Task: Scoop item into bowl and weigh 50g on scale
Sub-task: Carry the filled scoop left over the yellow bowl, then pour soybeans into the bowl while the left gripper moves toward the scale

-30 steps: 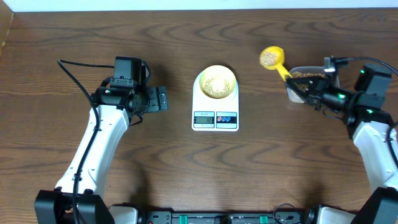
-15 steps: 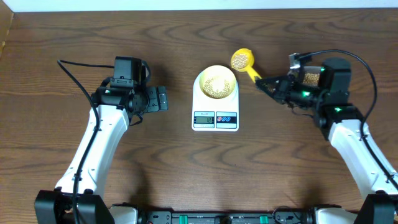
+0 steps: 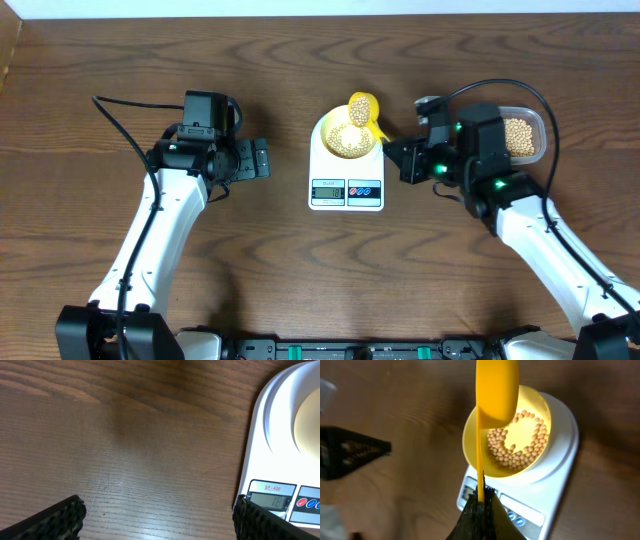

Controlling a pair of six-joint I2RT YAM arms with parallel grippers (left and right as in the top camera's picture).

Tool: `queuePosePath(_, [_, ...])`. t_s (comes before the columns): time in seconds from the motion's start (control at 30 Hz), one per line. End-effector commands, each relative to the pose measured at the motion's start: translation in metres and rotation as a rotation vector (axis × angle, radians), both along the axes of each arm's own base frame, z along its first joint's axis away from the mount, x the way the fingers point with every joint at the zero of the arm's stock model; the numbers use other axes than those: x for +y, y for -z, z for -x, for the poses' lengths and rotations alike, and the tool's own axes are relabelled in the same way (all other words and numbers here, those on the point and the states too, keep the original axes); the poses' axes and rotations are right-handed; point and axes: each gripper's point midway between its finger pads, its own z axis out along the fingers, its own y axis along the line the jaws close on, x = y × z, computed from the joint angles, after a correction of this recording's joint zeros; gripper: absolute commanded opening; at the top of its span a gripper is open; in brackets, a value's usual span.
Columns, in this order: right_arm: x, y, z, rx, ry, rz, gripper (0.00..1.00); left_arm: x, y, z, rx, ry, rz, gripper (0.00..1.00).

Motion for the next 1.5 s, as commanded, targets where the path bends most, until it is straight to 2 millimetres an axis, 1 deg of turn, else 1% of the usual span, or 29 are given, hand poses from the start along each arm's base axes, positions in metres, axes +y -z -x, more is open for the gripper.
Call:
queuePosePath(0.0, [0.004, 0.000, -0.002, -0.140, -0.053, 0.136, 0.01, 0.003, -0.006, -0.004, -0.019, 0.002, -0.015, 0.97])
queuePosePath(0.1, [0.010, -0.001, 0.000, -0.150, -0.066, 0.140, 0.01, 0.003, -0.006, -0.004, -0.019, 0.002, -0.015, 0.97])
queuePosePath(0.47, [0.010, -0.002, 0.000, -0.155, -0.065, 0.138, 0.01, 0.003, -0.006, -0.005, -0.022, 0.002, -0.015, 0.97])
queuePosePath(0.57, [0.010, -0.003, -0.001, -0.157, -0.065, 0.137, 0.01, -0.001, -0.015, -0.020, -0.093, 0.005, 0.003, 0.97])
queuePosePath(0.6, [0.010, -0.003, -0.001, -0.158, -0.064, 0.137, 0.01, -0.004, -0.016, -0.021, -0.097, 0.014, 0.019, 0.97])
queuePosePath(0.7, [0.011, -0.003, -0.001, -0.162, -0.064, 0.136, 0.01, -0.020, -0.015, -0.015, -0.073, 0.056, 0.101, 0.97])
queuePosePath(0.73, [0.011, -0.004, -0.002, -0.164, -0.063, 0.135, 0.01, -0.028, -0.015, -0.011, -0.059, 0.087, 0.144, 0.97])
queuePosePath(0.77, [0.011, -0.004, -0.002, -0.165, -0.064, 0.135, 0.01, -0.043, -0.017, -0.005, -0.047, 0.174, 0.200, 0.97])
queuePosePath(0.83, [0.011, -0.004, -0.002, -0.166, -0.063, 0.135, 0.01, -0.072, -0.022, 0.015, -0.030, 0.388, 0.316, 0.97])
queuePosePath(0.9, [0.011, -0.005, -0.003, -0.170, -0.063, 0.133, 0.01, -0.087, -0.027, 0.033, -0.001, 0.488, 0.404, 0.97])
queuePosePath(1.0, [0.011, -0.007, -0.004, -0.179, -0.061, 0.130, 0.01, -0.089, -0.023, 0.049, 0.065, 0.499, 0.423, 0.97])
queuePosePath(1.1, [0.010, -0.008, -0.006, -0.183, -0.056, 0.130, 0.01, -0.092, -0.020, 0.061, 0.092, 0.563, 0.408, 0.97])
queuePosePath(1.3, [-0.002, -0.009, -0.013, -0.187, -0.023, 0.130, 0.01, -0.105, -0.018, 0.070, 0.105, 0.631, 0.383, 0.97])
queuePosePath(1.33, [-0.007, -0.009, -0.016, -0.186, -0.008, 0.131, 0.01, -0.107, -0.016, 0.073, 0.114, 0.643, 0.360, 0.97])
queuePosePath(1.4, [-0.010, -0.009, -0.017, -0.186, -0.001, 0.131, 0.01, -0.101, -0.010, 0.072, 0.132, 0.619, 0.302, 0.97])
queuePosePath(1.47, [-0.010, -0.010, -0.017, -0.185, -0.004, 0.126, 0.01, -0.088, -0.002, 0.068, 0.158, 0.538, 0.223, 0.97])
